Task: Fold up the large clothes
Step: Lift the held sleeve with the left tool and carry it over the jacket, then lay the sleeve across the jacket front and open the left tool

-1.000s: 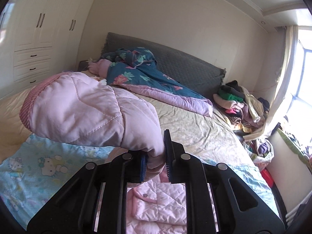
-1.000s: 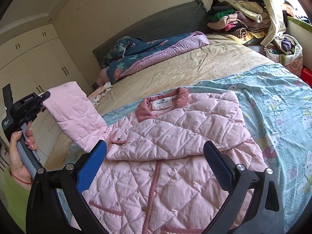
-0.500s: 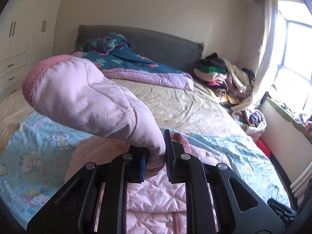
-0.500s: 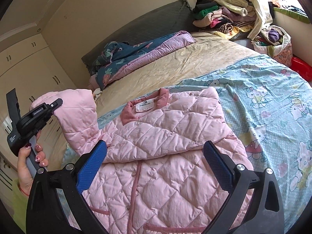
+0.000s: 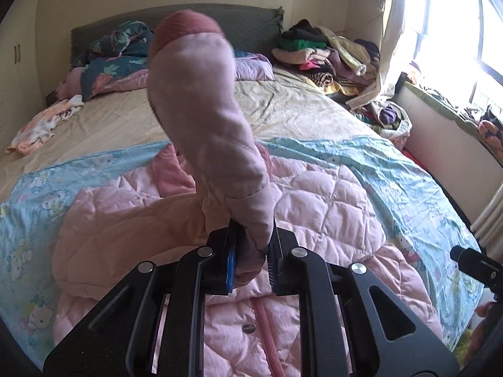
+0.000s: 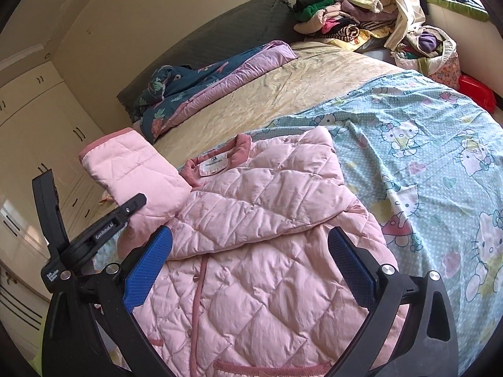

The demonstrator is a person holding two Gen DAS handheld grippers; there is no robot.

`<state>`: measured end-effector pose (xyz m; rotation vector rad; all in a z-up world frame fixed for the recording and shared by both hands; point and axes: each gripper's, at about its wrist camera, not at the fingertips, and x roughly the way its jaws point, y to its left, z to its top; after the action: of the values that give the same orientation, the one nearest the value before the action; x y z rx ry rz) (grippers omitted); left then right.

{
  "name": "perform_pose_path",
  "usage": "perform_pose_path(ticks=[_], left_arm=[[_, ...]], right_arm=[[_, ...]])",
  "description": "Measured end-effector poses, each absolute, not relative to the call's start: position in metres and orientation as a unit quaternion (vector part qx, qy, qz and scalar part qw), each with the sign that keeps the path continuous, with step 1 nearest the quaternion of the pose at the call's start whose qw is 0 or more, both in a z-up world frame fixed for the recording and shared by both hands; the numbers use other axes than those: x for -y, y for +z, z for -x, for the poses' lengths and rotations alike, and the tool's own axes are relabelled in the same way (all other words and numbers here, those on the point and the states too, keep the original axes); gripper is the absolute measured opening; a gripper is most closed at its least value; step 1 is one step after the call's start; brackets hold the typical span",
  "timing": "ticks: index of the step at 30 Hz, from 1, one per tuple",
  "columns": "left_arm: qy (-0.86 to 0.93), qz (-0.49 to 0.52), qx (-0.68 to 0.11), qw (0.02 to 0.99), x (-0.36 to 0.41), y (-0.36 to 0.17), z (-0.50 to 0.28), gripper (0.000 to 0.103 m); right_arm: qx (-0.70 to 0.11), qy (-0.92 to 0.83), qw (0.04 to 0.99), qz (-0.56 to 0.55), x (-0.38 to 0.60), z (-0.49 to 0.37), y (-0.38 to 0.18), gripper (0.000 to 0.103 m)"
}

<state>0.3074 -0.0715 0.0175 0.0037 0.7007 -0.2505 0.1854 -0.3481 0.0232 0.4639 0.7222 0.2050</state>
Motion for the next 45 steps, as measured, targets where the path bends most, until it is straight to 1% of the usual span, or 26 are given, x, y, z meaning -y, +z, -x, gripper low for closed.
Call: perform_pose_path(ticks=[4,12,14,17,18,19,20,21,22,24,26,30,37,45], left_arm=[[-0.13,-0.021,-0.366,0.921,0.08,0.0,-0.308,0.008],[-0.14,-0.064,-0.388,0.909,0.097,-0.026,-0.305,0.01],[-0.139,-0.08,-0.395,0.904,0.102,-0.034,-0.302,0.013],[-0.143,-0.097,-0.408,0.896,0.107,-0.039,-0.3,0.022],[-0.141,-0.108,-0.414,0.893,0.11,-0.042,-0.299,0.029],[-0.142,-0.117,-0.417,0.89,0.113,-0.044,-0.296,0.043],[-0.149,-0.121,-0.42,0.887,0.114,-0.045,-0.294,0.051],[-0.158,-0.116,-0.426,0.883,0.113,-0.046,-0.29,0.068],[-0.162,-0.106,-0.435,0.88,0.111,-0.048,-0.288,0.079],[-0.168,-0.095,-0.448,0.873,0.106,-0.051,-0.284,0.081],[-0.172,-0.088,-0.452,0.871,0.099,-0.051,-0.279,0.088],[-0.172,-0.059,-0.454,0.872,0.076,-0.045,-0.27,0.093],[-0.112,-0.002,-0.445,0.889,0.006,-0.028,-0.279,0.093],[-0.049,0.055,-0.428,0.901,-0.066,-0.012,-0.285,0.093]], right_arm=[[-0.351,0.096,0.903,-0.227,0.351,-0.187,0.019,0.099],[-0.357,0.084,0.901,-0.233,0.357,-0.189,0.013,0.099],[-0.358,0.082,0.9,-0.234,0.357,-0.189,0.012,0.099],[-0.36,0.081,0.899,-0.235,0.358,-0.191,0.01,0.099],[-0.361,0.08,0.899,-0.235,0.358,-0.191,0.01,0.099],[-0.362,0.08,0.899,-0.235,0.357,-0.191,0.009,0.099],[-0.363,0.08,0.898,-0.235,0.356,-0.192,0.009,0.099],[-0.363,0.08,0.898,-0.235,0.356,-0.192,0.009,0.099],[-0.364,0.079,0.898,-0.235,0.355,-0.192,0.008,0.099],[-0.365,0.08,0.897,-0.235,0.354,-0.192,0.008,0.099],[-0.367,0.081,0.897,-0.232,0.351,-0.192,0.008,0.099],[-0.372,0.082,0.896,-0.229,0.346,-0.195,0.005,0.099],[-0.399,0.093,0.883,-0.229,0.325,-0.206,-0.011,0.099],[-0.435,0.106,0.851,-0.275,0.304,-0.237,-0.042,0.099]])
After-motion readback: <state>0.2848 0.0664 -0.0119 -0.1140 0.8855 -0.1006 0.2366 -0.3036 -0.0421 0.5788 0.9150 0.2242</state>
